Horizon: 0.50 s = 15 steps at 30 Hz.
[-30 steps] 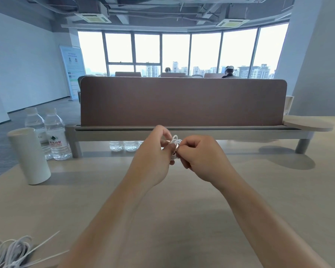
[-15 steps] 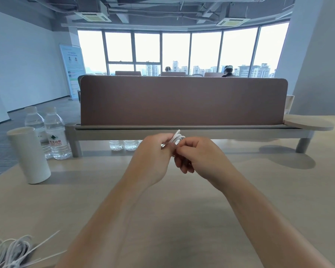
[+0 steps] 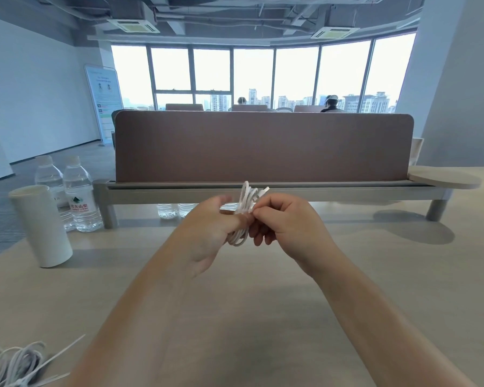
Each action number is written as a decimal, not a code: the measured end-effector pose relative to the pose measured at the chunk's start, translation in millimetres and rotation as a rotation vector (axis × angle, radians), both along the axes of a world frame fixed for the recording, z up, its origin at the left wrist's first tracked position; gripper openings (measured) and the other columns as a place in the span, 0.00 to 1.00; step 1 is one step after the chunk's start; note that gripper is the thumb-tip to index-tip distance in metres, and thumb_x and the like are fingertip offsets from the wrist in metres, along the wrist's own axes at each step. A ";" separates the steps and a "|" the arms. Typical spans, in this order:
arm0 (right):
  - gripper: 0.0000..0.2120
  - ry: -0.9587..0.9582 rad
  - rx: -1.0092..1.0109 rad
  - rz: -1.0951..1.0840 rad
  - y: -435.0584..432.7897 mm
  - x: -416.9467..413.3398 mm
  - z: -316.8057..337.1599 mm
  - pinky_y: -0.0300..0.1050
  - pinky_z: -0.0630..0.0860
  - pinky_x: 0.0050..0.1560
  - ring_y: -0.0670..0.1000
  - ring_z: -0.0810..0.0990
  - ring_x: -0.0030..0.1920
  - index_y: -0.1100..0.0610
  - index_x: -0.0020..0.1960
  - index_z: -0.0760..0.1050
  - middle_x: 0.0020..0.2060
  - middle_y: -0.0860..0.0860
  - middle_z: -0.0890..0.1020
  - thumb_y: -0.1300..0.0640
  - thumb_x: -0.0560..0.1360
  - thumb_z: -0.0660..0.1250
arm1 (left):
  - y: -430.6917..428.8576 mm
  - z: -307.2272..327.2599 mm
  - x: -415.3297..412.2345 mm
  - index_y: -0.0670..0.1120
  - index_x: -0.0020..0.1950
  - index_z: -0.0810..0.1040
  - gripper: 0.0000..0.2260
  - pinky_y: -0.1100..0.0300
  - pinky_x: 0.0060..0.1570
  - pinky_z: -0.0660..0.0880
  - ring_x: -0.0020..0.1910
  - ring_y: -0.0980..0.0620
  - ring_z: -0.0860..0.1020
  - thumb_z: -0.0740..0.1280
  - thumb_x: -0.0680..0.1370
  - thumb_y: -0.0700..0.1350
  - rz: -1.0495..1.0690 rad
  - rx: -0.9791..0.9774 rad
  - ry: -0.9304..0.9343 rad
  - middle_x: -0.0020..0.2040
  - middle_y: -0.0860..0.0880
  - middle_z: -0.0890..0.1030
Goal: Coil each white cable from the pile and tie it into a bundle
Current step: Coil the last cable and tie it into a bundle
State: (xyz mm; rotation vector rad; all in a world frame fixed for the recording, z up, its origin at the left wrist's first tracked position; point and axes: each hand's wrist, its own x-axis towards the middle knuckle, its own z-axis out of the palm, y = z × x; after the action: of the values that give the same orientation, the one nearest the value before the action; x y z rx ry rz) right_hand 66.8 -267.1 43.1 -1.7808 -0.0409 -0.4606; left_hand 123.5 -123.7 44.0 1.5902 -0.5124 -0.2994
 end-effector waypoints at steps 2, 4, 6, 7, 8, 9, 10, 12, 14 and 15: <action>0.09 0.003 0.001 0.008 -0.1 0.1 -0.4 0.40 0.72 0.30 0.52 0.78 0.29 0.65 0.39 0.78 0.31 0.59 0.82 0.68 0.76 0.62 | 0.5 1.1 -2.7 0.31 0.57 0.77 0.15 0.50 0.48 0.74 0.42 0.42 0.78 0.72 0.74 0.38 -0.054 0.010 0.021 0.41 0.39 0.80; 0.10 0.013 -0.009 0.005 -0.5 -0.5 0.0 0.41 0.72 0.31 0.52 0.79 0.29 0.63 0.38 0.79 0.31 0.59 0.83 0.67 0.76 0.62 | 0.7 1.7 -4.2 0.33 0.58 0.77 0.11 0.52 0.45 0.78 0.40 0.42 0.79 0.69 0.77 0.34 -0.043 -0.009 0.059 0.41 0.39 0.81; 0.09 0.023 -0.051 -0.019 -1.6 -0.9 0.8 0.41 0.72 0.30 0.51 0.79 0.29 0.63 0.39 0.79 0.30 0.57 0.83 0.67 0.75 0.62 | 2.3 2.9 -5.2 0.41 0.63 0.74 0.17 0.55 0.40 0.81 0.38 0.44 0.82 0.71 0.76 0.34 -0.027 -0.034 0.102 0.41 0.41 0.83; 0.09 0.026 -0.084 -0.038 -2.0 -1.1 1.0 0.41 0.70 0.30 0.50 0.77 0.28 0.64 0.39 0.79 0.29 0.56 0.82 0.66 0.75 0.63 | 2.6 3.8 -5.6 0.44 0.64 0.73 0.19 0.56 0.38 0.80 0.37 0.45 0.82 0.72 0.75 0.34 -0.020 -0.033 0.113 0.41 0.41 0.84; 0.09 0.027 -0.117 -0.057 -2.2 -1.0 1.1 0.41 0.69 0.30 0.50 0.76 0.28 0.63 0.38 0.79 0.28 0.54 0.82 0.66 0.75 0.63 | 3.1 4.4 -5.6 0.46 0.65 0.72 0.21 0.56 0.37 0.80 0.36 0.45 0.83 0.73 0.75 0.34 -0.013 -0.026 0.110 0.41 0.42 0.84; 0.09 0.030 -0.140 -0.074 -2.3 -1.1 0.8 0.42 0.68 0.31 0.50 0.74 0.27 0.63 0.38 0.78 0.28 0.53 0.81 0.65 0.75 0.63 | 3.3 4.5 -5.3 0.46 0.65 0.71 0.22 0.56 0.37 0.81 0.36 0.45 0.83 0.73 0.75 0.34 -0.007 -0.029 0.106 0.40 0.42 0.84; 0.09 0.033 -0.156 -0.089 -2.0 -0.5 0.7 0.43 0.68 0.32 0.50 0.72 0.27 0.63 0.37 0.78 0.27 0.53 0.80 0.65 0.74 0.63 | 3.9 4.4 -4.5 0.46 0.66 0.71 0.22 0.54 0.38 0.82 0.35 0.45 0.83 0.73 0.75 0.34 0.002 -0.039 0.102 0.39 0.43 0.84; 0.09 0.036 -0.184 -0.122 -1.8 -0.4 0.2 0.45 0.67 0.32 0.51 0.69 0.28 0.61 0.36 0.78 0.26 0.52 0.78 0.64 0.74 0.64 | 3.3 3.6 -2.6 0.46 0.65 0.71 0.22 0.52 0.40 0.82 0.33 0.46 0.81 0.73 0.75 0.34 0.018 -0.051 0.088 0.35 0.45 0.83; 0.10 0.043 -0.190 -0.141 -1.5 -0.6 0.3 0.46 0.67 0.32 0.52 0.68 0.28 0.60 0.34 0.77 0.25 0.51 0.77 0.63 0.74 0.64 | 3.0 3.8 -2.5 0.47 0.65 0.72 0.21 0.53 0.40 0.80 0.32 0.47 0.79 0.73 0.75 0.34 0.007 -0.057 0.089 0.35 0.45 0.82; 0.10 0.049 -0.188 -0.145 -1.8 -0.5 0.3 0.46 0.67 0.32 0.52 0.68 0.28 0.60 0.34 0.77 0.25 0.51 0.77 0.63 0.74 0.64 | 3.1 3.9 -2.8 0.47 0.65 0.72 0.21 0.54 0.39 0.79 0.32 0.47 0.78 0.73 0.75 0.34 -0.005 -0.060 0.096 0.36 0.45 0.82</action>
State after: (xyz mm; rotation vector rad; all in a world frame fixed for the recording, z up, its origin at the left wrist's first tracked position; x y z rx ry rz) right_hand 66.3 -268.8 43.3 -1.9877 0.0829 -0.5312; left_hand 120.6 -120.6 47.9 1.5088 -0.4476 -0.3593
